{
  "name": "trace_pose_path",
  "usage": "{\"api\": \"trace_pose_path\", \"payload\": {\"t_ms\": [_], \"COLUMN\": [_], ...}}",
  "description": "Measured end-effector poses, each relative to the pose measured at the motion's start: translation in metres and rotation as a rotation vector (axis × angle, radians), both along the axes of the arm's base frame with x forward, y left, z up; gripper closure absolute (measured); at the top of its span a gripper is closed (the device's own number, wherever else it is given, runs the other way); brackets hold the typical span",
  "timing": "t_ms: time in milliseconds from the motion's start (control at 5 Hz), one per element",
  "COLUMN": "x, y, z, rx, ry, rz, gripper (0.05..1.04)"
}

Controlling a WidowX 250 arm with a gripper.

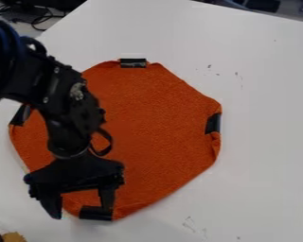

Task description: Fold the cloth from bottom to center of cloth

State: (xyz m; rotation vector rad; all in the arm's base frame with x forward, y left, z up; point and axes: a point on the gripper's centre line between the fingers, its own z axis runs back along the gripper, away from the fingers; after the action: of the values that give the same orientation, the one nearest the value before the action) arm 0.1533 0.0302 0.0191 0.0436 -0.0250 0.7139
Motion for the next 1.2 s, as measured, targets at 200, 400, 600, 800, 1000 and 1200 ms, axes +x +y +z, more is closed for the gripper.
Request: {"api": "trace_pose_path", "payload": {"t_ms": [200,400,600,800,1000,1200], "x": [-0.012,-0.009,-0.004,-0.001,0.0,-0.005], "y": [-0.001,0.0,0.0,0.0,0.002,0.0], "z": [-0.011,-0.015,-0.017,-0.017,-0.016,-0.006], "rx": [-0.036,-0.042,-0.048,-0.05,-0.045,-0.013], "ry": [-0.001,-0.007,-0.003,0.0,0.017,0.049], "rz": [0.054,0.04,0.02,0.01,0.024,0.052], "gripper": [0.083,0.138,0.417,0.673,0.828,0.958]}}
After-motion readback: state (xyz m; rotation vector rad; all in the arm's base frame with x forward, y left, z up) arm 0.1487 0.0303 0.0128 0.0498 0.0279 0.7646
